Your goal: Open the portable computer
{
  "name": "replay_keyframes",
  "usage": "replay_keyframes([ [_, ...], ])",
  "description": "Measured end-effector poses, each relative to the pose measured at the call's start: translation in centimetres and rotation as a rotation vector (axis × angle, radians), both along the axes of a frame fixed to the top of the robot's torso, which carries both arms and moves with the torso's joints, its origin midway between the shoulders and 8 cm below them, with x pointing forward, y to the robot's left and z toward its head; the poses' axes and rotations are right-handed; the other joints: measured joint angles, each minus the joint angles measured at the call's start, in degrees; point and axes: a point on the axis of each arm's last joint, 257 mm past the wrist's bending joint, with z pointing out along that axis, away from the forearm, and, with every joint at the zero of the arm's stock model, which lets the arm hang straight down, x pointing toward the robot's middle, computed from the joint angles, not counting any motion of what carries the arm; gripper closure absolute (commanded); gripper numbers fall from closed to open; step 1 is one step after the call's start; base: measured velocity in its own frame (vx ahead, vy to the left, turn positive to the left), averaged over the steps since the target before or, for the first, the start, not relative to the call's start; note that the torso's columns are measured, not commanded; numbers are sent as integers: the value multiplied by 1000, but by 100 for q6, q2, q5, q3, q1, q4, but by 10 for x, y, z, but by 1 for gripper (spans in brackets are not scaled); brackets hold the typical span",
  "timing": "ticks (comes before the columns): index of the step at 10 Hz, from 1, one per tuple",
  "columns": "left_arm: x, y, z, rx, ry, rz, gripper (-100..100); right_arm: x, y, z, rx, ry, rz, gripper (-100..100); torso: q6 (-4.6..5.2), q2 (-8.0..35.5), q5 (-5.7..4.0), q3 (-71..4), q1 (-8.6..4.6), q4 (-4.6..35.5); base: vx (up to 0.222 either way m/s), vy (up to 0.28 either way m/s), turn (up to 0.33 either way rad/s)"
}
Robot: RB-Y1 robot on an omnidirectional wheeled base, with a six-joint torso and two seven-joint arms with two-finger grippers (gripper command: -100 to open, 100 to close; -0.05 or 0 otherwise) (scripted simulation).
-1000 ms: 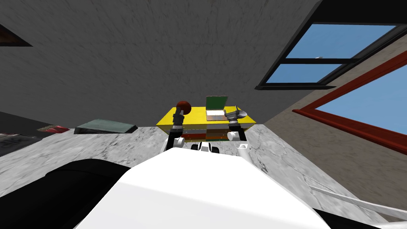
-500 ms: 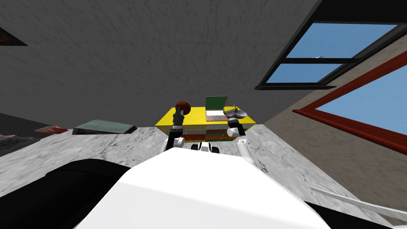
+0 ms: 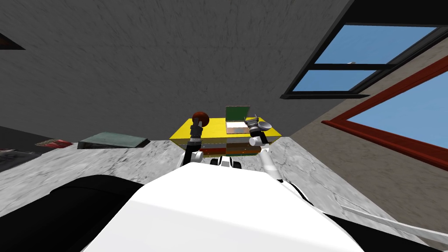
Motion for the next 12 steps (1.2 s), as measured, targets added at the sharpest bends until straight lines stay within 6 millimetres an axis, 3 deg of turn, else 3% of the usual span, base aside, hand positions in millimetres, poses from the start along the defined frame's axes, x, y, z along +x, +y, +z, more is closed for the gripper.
replay_keyframes([
  [12,0,0,0,0,0,0,0,80,6,-11,396,213,168,-100,0,-1,0,-1,0,0,20,-11,-5],
])
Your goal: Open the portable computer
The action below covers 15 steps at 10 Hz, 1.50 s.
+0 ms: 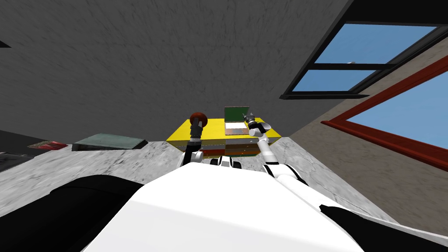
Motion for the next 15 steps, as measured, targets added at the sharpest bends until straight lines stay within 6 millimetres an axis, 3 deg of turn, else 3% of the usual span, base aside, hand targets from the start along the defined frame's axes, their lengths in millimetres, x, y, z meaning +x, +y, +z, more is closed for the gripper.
replay_keyframes([
  [11,0,0,0,0,0,0,0,55,-9,-2,344,200,71,-100,1,2,-1,1,0,0,17,-9,-5],
  [15,0,0,0,0,0,0,0,73,-12,7,478,262,88,-100,0,-1,0,-1,0,0,18,-9,-4],
])
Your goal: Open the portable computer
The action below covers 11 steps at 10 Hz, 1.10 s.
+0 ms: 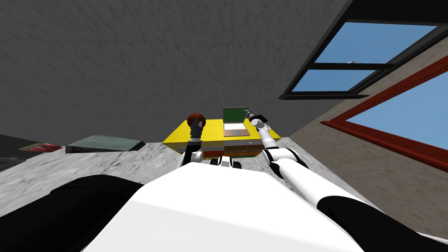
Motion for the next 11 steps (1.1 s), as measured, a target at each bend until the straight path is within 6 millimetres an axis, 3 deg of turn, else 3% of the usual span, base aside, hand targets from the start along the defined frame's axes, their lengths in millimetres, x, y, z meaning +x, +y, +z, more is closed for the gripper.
replay_keyframes([
  [4,0,0,0,0,0,0,0,16,-9,7,136,69,1,-100,1,2,0,2,0,0,15,-10,-5],
  [11,0,0,0,0,0,0,0,25,-21,21,252,116,-3,-100,0,-21,1,-11,3,-5,25,-6,7],
])
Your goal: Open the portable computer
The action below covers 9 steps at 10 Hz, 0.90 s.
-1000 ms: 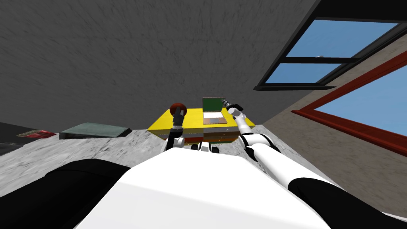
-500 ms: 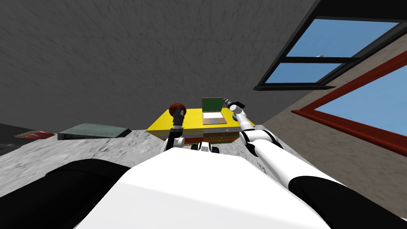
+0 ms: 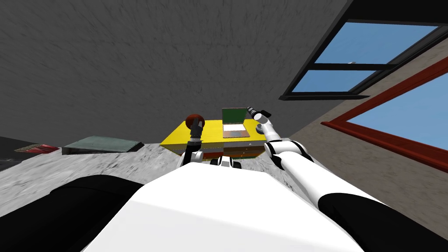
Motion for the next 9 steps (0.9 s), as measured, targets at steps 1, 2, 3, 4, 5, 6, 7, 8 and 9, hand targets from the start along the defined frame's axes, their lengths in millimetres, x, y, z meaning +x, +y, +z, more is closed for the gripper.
replay_keyframes([
  [1,0,0,0,0,0,0,0,0,0,1,1,0,0,100,0,23,-2,11,-5,2,3,-1,14],
  [2,0,0,0,0,0,0,0,0,2,4,2,-6,3,100,10,27,-6,14,-9,-6,-3,-85,136],
  [3,0,0,0,0,0,0,0,-2,9,5,-4,-27,2,100,-5,14,-16,7,-35,-17,-15,-117,95],
  [4,0,0,0,0,0,0,0,-2,14,4,0,-42,2,100,1,9,-16,3,-32,-17,-36,-152,126],
  [5,0,0,0,0,0,0,0,-2,22,2,-1,-59,3,100,-10,4,-18,-1,-26,-33,-41,-129,105],
  [6,0,0,0,0,0,0,0,-4,26,2,-7,-86,-4,100,9,-2,-14,-4,-13,-33,-32,-137,128],
  [7,0,0,0,0,0,0,0,-8,32,1,-10,-111,-13,100,-5,-5,-12,-6,-9,-35,-27,-109,81],
  [8,0,0,0,0,0,0,0,-11,37,-1,-10,-126,-15,100,2,-17,-9,-14,-2,-34,-19,-29,5],
  [9,0,0,0,0,0,0,0,-12,38,-3,-10,-134,-18,100,11,-26,-5,-21,6,-31,-19,-72,94],
])
